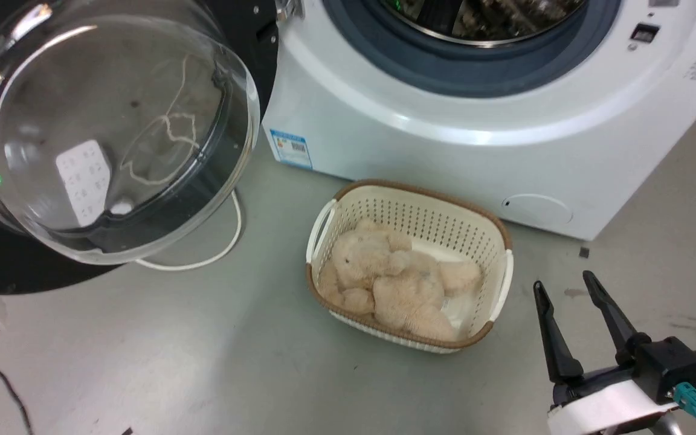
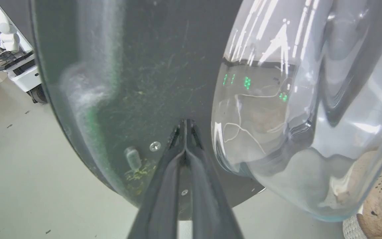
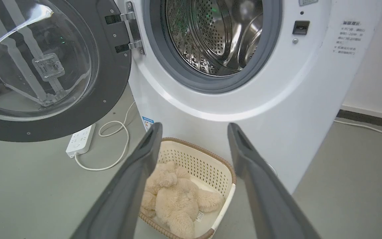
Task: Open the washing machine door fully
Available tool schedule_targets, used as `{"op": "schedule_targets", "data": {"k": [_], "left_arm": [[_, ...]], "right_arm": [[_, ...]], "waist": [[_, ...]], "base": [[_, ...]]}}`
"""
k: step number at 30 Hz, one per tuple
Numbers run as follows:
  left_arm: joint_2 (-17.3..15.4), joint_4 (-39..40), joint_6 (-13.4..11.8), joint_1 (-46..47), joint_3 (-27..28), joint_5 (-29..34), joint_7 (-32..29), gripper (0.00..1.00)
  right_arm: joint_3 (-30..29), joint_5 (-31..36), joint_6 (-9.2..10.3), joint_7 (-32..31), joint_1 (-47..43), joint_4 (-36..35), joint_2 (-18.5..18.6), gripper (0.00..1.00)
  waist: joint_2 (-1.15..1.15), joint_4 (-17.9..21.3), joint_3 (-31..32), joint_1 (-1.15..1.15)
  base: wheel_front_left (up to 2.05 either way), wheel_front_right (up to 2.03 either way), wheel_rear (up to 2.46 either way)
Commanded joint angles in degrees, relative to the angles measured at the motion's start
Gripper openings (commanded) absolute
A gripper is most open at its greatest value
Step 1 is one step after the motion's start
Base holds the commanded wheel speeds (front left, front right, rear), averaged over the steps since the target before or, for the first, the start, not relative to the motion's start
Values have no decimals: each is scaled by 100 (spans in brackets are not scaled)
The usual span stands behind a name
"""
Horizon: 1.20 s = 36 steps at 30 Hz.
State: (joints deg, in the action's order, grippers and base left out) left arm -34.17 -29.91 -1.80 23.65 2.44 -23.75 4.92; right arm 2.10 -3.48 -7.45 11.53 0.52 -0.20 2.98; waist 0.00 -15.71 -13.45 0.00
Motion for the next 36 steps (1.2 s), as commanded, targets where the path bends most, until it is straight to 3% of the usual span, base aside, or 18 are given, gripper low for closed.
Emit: {"op": "schedule_targets", "data": {"k": [1,6,17,26,27,28,29,30,36], "left_arm": [[-29,-19,60,-33,-45,40,185,0],[197,341,90,-349,-208,135,666,0],[1314,2459,-215,-1769,-670,175,959,0],[1624,3109,-371,-2614,-1153,365,927,0],[1767,3138,-446,-2732,-1243,331,859,32],[1767,3138,-446,-2732,-1243,331,859,32],[1829,3150,-486,-2772,-1276,329,859,71],[1870,3147,-523,-2808,-1313,350,859,100],[1910,2978,-732,-2940,-1597,739,861,100]], "right_arm": [[-68,30,-3,59,-27,25,-11,100],[-300,32,-3,135,-145,-2,-11,100],[-653,147,-3,226,-371,-217,-11,100],[-750,74,-3,188,-753,-411,-11,100],[-765,141,-3,183,-845,-430,-11,100],[-765,141,-3,183,-845,-430,-11,100],[-761,178,-3,185,-877,-425,-11,100],[-760,167,-3,184,-901,-407,-11,100],[-710,114,-3,189,-959,-257,-11,100]], "waist": [[0,60,179,0],[0,169,553,0],[0,774,1243,0],[0,1208,1419,0],[0,1244,1420,0],[0,1244,1420,0],[0,1258,1421,0],[0,1271,1422,0],[0,1297,1447,0]], "base": [[0,0,0],[0,0,0],[0,0,0],[0,0,0],[0,0,0],[0,0,0],[0,0,0],[0,0,0],[0,0,0]]}}
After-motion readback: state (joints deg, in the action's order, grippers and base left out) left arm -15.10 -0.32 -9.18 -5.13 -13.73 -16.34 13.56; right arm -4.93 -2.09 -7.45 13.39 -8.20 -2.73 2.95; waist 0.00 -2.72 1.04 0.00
